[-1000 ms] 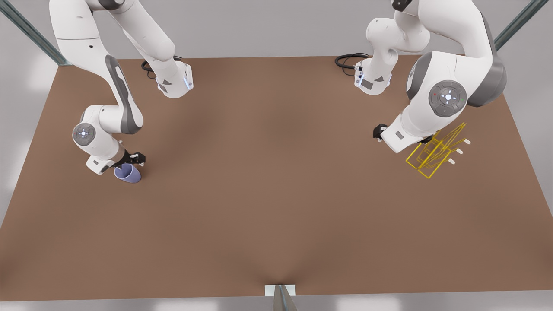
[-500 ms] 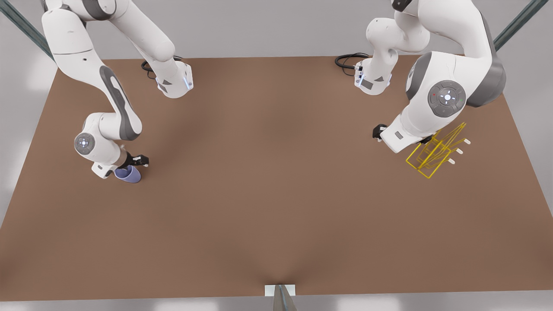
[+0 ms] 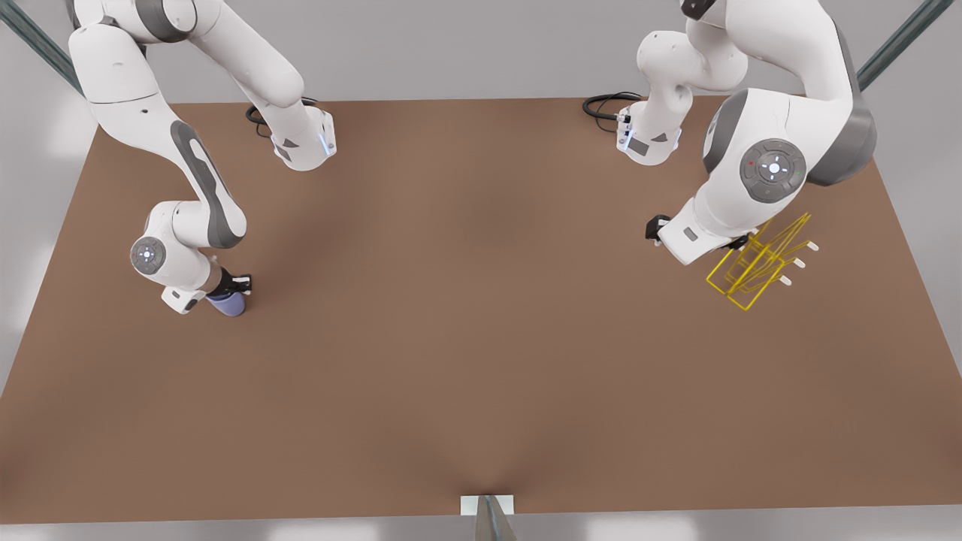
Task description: Place the cup on the cup holder
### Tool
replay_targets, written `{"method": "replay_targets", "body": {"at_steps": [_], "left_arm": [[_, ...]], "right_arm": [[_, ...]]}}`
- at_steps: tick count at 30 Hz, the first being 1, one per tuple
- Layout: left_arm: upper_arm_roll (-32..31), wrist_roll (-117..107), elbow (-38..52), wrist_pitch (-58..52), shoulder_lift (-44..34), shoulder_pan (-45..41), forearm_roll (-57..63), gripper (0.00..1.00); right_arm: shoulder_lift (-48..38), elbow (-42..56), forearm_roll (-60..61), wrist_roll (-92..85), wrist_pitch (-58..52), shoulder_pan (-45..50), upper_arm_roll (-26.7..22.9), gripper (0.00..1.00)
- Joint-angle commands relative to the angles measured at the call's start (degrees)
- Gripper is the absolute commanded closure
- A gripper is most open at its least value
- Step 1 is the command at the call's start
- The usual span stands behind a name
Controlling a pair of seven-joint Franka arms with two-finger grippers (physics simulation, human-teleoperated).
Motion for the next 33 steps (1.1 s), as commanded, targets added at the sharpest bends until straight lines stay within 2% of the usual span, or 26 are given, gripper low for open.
{"method": "replay_targets", "body": {"at_steps": [1, 7, 8, 10, 11, 16, 23, 27, 29, 31, 33], "left_arm": [[0.0, -0.03, 0.03, -0.1, -0.11, -0.12, 0.02, 0.0], [0.0, -0.03, 0.03, -0.1, -0.02, -0.12, 0.11, 0.0], [0.0, 0.06, 0.03, -0.1, -0.02, -0.12, 0.11, 0.0], [0.0, 0.06, 0.03, -0.1, -0.02, -0.12, 0.02, 0.0], [0.0, 0.06, 0.03, -0.01, -0.02, -0.12, 0.11, 0.0], [0.0, 0.06, 0.03, -0.01, -0.02, -0.12, 0.11, 0.0], [0.0, 0.06, 0.03, 0.08, -0.02, -0.12, 0.11, 0.0], [0.0, 0.06, 0.03, -0.09, -0.02, -0.12, 0.11, 0.0], [0.09, 0.06, 0.03, -0.18, -0.02, -0.65, 0.11, 0.0], [0.0, 0.06, 0.03, -0.18, -0.02, -0.65, 0.11, 0.0], [0.0, -0.03, 0.03, -0.18, -0.02, -0.65, 0.11, 0.0]], "right_arm": [[-0.03, 0.05, 0.0, 1.45, -0.21, 0.02, 0.07, 0.57], [-0.03, 0.4, 0.0, 1.45, -0.48, 0.02, -0.01, 0.58], [-0.03, 0.4, 0.0, 1.45, -0.48, 0.02, -0.02, 0.61], [-0.03, 0.4, 0.0, 1.45, -0.48, 0.02, -0.01, 0.75], [-0.03, 0.4, 0.0, 1.37, -0.48, 0.02, -0.02, 0.79], [-0.12, 3.56, -0.09, 1.02, -6.45, 0.37, 0.16, 0.79], [-0.03, 15.78, 1.32, 1.37, -18.93, 2.83, 2.89, 0.79], [1.02, 20.52, 9.49, 2.16, -22.62, 8.45, 2.89, 0.79], [4.09, 31.32, 13.09, 4.09, -36.32, 12.67, 2.89, 0.79], [9.28, 40.64, 15.02, 4.09, -45.21, 15.14, 2.89, 0.79], [9.98, 42.14, 21.08, 3.92, -47.76, 15.84, 2.89, 0.79]]}}
